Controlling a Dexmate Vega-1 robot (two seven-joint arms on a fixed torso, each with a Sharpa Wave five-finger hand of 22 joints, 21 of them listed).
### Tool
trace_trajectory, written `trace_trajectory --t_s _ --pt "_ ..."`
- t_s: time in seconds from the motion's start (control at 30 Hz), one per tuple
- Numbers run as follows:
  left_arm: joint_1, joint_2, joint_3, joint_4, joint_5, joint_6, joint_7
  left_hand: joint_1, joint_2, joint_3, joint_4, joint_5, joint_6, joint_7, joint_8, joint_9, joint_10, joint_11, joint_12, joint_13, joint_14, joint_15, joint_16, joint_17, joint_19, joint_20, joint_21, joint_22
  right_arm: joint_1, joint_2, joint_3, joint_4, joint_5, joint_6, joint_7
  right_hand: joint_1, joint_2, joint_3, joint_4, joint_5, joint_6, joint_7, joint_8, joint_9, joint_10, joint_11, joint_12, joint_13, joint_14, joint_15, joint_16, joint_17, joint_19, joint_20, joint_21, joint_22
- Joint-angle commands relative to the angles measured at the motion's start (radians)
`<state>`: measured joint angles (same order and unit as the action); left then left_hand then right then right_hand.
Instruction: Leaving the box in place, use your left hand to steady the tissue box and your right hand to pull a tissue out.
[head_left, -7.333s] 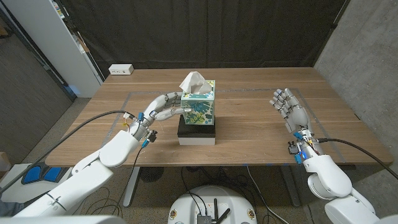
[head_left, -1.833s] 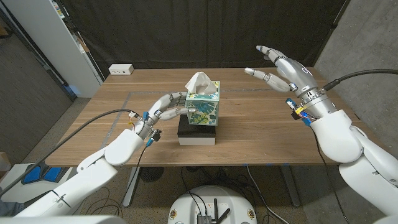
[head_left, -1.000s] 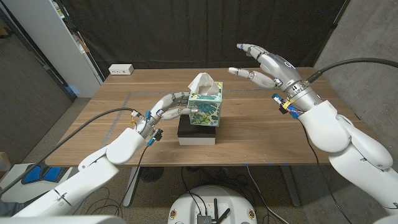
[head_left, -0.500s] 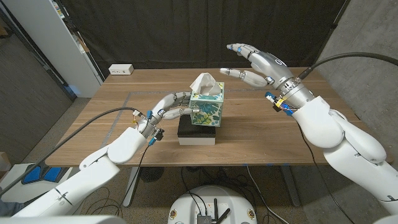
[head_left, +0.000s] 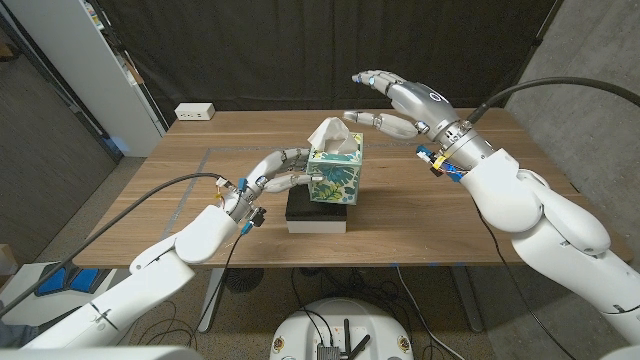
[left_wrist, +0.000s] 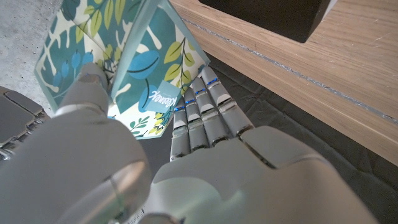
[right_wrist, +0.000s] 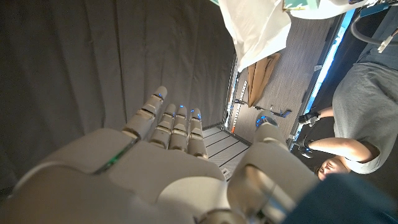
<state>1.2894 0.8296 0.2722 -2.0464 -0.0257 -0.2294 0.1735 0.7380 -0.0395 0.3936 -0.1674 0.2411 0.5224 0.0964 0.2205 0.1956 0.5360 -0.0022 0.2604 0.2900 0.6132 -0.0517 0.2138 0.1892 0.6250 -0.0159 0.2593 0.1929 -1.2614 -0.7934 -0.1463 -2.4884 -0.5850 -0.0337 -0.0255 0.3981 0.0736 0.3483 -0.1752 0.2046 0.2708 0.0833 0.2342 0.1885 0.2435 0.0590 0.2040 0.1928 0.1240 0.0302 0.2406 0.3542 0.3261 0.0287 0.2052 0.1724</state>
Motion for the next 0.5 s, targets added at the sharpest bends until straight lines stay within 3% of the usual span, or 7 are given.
trace_trajectory --t_s 0.03,0.5 --pt "-0.022 -0.007 0.028 0.012 0.000 -0.014 -0.017 0.054 0.068 0.013 0.005 0.005 0.023 0.013 0.001 0.014 0.008 -0.009 -0.002 0.004 0.003 -0.026 -0.005 0.000 0.009 0.005 -0.001 0.003 0.033 -0.022 -0.053 -0.014 -0.028 -0.061 0.021 0.022 -0.004 0.010 -0.003 0.007 0.019 -0.006 0.008 0.005 0.009 -0.006 0.009 0.002 0.009 0.005 0.003 0.001 0.009 0.004 0.001 0.002" --pt "-0.039 -0.013 0.041 0.023 -0.007 -0.017 -0.021 0.052 0.073 0.016 0.006 0.005 0.024 0.012 0.000 0.015 0.009 -0.010 -0.004 0.005 0.004 -0.027 -0.006 0.000 0.010 0.004 -0.001 0.003 0.059 -0.028 -0.108 -0.042 -0.089 -0.127 0.029 0.110 -0.012 0.042 -0.010 0.024 0.125 -0.022 0.038 0.009 -0.038 -0.025 -0.009 0.003 -0.008 0.017 -0.008 -0.007 0.001 0.017 -0.007 0.001"
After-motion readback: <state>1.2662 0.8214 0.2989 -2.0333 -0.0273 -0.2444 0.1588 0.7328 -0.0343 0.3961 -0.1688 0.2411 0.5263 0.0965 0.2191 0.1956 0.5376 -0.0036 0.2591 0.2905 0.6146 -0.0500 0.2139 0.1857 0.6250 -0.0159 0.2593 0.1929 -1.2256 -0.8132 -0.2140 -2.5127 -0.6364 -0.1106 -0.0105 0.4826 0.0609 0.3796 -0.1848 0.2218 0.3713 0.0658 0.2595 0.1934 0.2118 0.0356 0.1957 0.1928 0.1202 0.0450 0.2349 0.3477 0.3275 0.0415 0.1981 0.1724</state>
